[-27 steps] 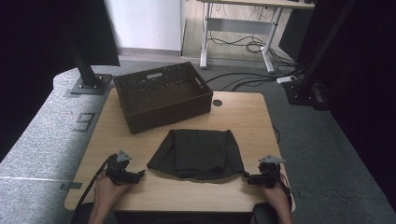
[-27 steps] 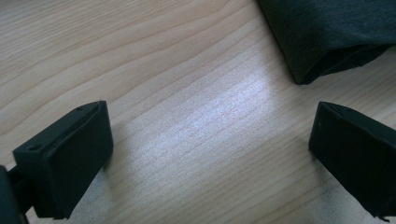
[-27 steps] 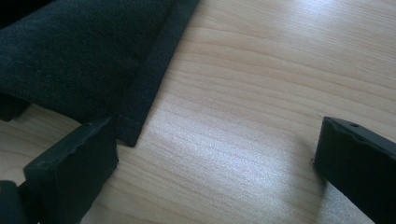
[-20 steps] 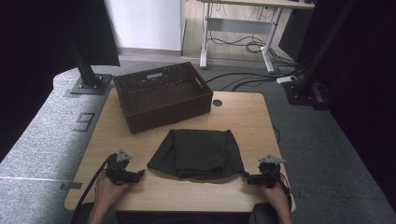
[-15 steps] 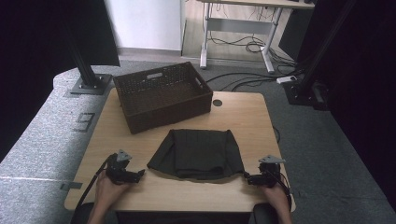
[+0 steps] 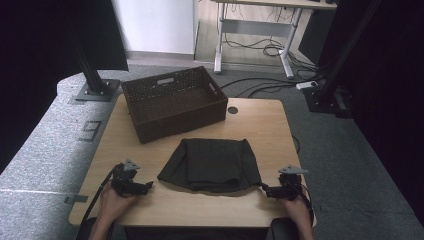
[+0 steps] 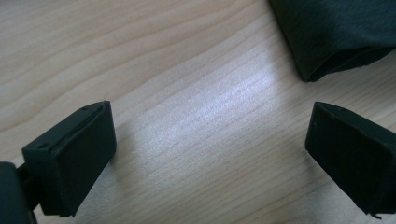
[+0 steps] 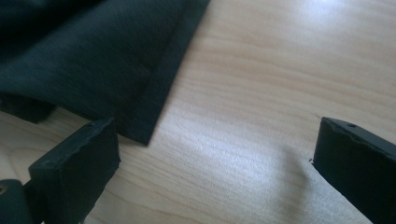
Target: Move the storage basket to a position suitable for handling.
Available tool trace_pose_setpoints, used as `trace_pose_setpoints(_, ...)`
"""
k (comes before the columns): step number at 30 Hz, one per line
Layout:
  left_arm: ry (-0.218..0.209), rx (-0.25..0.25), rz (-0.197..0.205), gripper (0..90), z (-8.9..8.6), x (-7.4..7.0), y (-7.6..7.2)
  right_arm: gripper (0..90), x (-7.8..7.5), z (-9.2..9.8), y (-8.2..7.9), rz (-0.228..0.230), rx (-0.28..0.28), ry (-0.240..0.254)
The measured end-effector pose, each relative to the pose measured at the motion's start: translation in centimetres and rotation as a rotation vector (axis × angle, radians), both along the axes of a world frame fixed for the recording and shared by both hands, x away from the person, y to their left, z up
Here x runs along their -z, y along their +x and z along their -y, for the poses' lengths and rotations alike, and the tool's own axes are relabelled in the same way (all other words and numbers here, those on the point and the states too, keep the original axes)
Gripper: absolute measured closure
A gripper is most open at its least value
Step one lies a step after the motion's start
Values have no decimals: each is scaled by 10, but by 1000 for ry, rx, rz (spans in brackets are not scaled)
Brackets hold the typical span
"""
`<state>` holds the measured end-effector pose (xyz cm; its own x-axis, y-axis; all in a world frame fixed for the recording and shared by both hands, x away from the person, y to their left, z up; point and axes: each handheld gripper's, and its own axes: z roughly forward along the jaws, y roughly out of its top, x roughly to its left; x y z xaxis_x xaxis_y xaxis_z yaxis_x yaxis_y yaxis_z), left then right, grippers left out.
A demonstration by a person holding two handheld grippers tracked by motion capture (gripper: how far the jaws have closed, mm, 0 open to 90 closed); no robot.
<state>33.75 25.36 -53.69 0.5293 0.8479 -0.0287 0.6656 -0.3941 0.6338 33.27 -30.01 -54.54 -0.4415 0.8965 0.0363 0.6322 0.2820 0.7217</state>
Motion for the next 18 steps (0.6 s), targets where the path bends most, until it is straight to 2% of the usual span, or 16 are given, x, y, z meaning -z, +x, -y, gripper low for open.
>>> trace_pose_setpoints(2,-42,14,6,20,1,-6,1,5,-5,-1,1,3,-3,11)
trace_pose_setpoints(3,-45,19,13,20,3,-8,2,5,-7,-2,1,5,-4,14)
trace_pose_setpoints(10,-47,40,34,18,14,-17,11,3,-18,-6,7,13,-15,36)
trace_pose_setpoints(18,-50,67,57,19,33,-30,33,0,-31,-17,21,25,-42,35)
